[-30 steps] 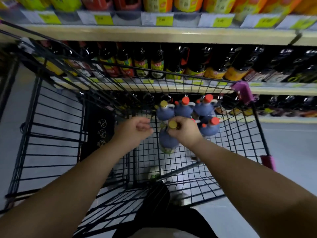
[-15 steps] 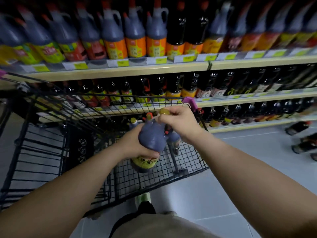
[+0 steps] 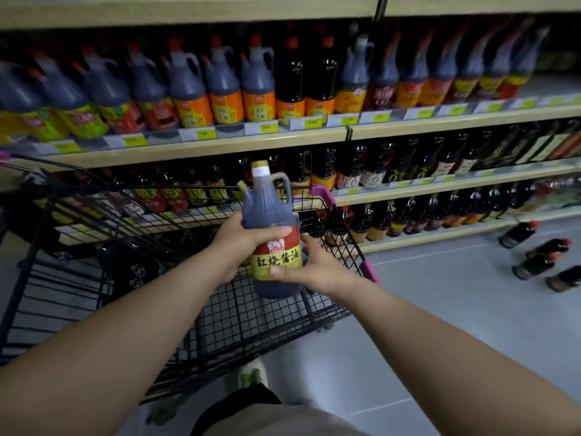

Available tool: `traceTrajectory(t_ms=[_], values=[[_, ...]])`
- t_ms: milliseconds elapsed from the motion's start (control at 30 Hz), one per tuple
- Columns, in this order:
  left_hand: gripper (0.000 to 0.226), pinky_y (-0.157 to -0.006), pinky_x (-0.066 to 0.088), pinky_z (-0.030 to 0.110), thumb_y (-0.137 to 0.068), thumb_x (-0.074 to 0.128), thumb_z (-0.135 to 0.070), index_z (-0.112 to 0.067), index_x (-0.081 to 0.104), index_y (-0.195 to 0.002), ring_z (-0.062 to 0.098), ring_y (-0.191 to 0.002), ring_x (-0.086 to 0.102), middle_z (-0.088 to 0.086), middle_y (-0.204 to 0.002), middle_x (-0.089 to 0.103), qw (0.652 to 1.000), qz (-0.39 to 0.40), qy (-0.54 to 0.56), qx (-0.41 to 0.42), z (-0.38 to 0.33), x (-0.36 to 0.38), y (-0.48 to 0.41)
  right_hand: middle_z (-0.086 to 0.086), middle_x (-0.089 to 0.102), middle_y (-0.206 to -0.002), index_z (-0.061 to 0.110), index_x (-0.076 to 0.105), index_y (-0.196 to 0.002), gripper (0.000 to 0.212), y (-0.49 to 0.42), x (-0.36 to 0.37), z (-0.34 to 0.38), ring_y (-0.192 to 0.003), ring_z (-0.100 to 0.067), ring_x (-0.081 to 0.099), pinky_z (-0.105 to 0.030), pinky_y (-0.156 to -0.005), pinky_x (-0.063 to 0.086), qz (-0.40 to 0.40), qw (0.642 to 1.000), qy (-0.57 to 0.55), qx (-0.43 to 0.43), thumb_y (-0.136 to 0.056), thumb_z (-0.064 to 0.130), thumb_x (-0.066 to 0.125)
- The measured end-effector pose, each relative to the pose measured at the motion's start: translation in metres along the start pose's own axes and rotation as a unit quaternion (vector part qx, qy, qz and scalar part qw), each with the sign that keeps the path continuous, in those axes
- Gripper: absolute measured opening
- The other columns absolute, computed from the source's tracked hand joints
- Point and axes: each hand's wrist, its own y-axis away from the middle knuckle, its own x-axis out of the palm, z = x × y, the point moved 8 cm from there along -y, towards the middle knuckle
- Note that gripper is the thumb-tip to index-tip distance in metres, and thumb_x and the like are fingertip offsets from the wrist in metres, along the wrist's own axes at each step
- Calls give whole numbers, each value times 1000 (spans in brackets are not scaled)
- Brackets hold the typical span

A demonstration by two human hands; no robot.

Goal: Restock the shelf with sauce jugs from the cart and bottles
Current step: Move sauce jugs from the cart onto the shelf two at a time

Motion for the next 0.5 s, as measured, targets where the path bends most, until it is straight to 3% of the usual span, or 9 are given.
traceTrajectory(t_ms=[67,133,267,400,500], values=[[57,-72,55,33,-60,87,-19,-23,59,-110,20,-90,70,2,-103,72,1000,5,4,3,-3,4,-1,-4,68,-109,11,31,-141,103,-3,7,-1,-101,-17,67,-36,-92,55,-27,999,-5,-24,-59,32,90],[60,-67,54,29,-61,87,-19,-20,58,-114,18,-87,70,2,-103,71,1000,9,-2,8,-7,6,-1,-9,70,-109,8,44,-132,100,-6,8,-1,-101,-20,68,-39,-92,56,-64,997,-27,-43,-49,38,92],[60,-66,54,27,-62,86,-23,-19,58,-115,15,-87,70,-1,-102,70,998,45,-44,24,-12,4,-6,-9,70,-107,9,56,-119,68,-10,10,-5,-99,-20,69,-32,-86,57,-110,990,-69,-48,-61,12,91],[37,-71,53,26,-76,77,-31,-27,58,-107,12,-89,67,-2,-102,69,993,93,-74,28,-8,-13,-21,-11,73,-103,10,62,-113,64,-23,24,-7,-97,-26,70,-38,-87,57,-158,981,-109,-28,-56,23,88],[39,-82,54,32,-82,70,-37,-25,58,-117,16,-98,66,3,-111,68,991,114,-71,20,1,-37,-35,-11,74,-100,12,66,-106,54,-34,35,-8,-95,-29,71,-42,-87,57,-207,970,-125,-3,-57,26,84]])
